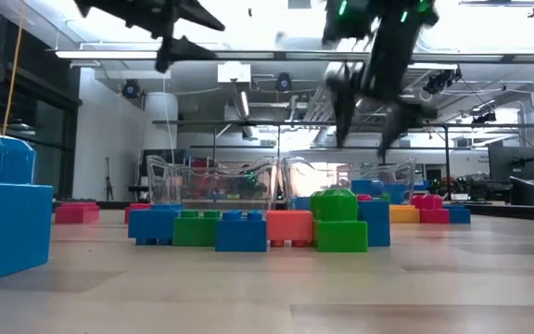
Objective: Sort blocks by size
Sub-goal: Put the red lego piece into the right transparent bin
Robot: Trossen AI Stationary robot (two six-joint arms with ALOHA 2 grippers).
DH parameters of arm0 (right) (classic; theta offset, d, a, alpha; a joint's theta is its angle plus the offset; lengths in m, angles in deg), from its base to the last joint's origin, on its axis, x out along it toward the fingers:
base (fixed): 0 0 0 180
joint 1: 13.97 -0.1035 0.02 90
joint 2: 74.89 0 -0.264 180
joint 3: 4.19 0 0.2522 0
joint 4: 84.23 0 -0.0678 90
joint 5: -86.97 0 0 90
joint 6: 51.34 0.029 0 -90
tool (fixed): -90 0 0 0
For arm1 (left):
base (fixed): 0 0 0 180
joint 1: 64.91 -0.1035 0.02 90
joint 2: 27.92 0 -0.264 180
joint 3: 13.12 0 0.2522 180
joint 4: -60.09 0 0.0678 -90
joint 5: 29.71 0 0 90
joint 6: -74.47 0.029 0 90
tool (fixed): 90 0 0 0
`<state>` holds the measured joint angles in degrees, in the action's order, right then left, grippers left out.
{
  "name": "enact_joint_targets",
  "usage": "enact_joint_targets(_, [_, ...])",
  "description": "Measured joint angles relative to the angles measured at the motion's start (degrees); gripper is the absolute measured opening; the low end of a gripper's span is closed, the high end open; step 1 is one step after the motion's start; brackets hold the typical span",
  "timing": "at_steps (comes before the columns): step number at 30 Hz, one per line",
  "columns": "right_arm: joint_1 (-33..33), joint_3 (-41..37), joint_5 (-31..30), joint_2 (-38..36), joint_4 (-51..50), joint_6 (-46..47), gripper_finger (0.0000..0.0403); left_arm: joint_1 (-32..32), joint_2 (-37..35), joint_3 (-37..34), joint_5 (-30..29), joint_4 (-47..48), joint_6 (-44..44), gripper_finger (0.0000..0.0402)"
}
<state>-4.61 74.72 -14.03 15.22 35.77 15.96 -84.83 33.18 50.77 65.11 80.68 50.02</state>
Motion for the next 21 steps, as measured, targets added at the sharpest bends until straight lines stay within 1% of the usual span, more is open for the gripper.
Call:
enact_joint_targets(2, [0.61, 0.00, 0.79, 3.63, 0.35, 0.15, 0.0318, 0.23, -2.11, -2.23, -0.42, 0.30, -1.66, 0.0252])
enact_joint_targets(5, [1.17, 1.96, 1.85, 8.22, 0.87, -1.05, 0.0318, 0.46, -3.76, -4.17, -0.45, 0.15, -2.72, 0.0252])
enact_joint_targets(10, [1.25, 5.26, 2.67, 14.38, 0.56, -3.05, 0.0318, 0.48, -3.79, -5.35, -0.46, 0.60, -5.55, 0.0252])
enact_joint_targets(16, [1.25, 6.60, 3.07, 17.20, -1.68, -3.56, 0.0311, 0.50, -3.49, -5.29, -0.47, 0.11, -7.54, 0.0252])
enact_joint_targets(21, [1.23, 6.62, 2.65, 17.34, -1.53, -4.32, 0.0276, 0.50, -3.47, -5.29, -0.48, -0.12, -8.35, 0.0252])
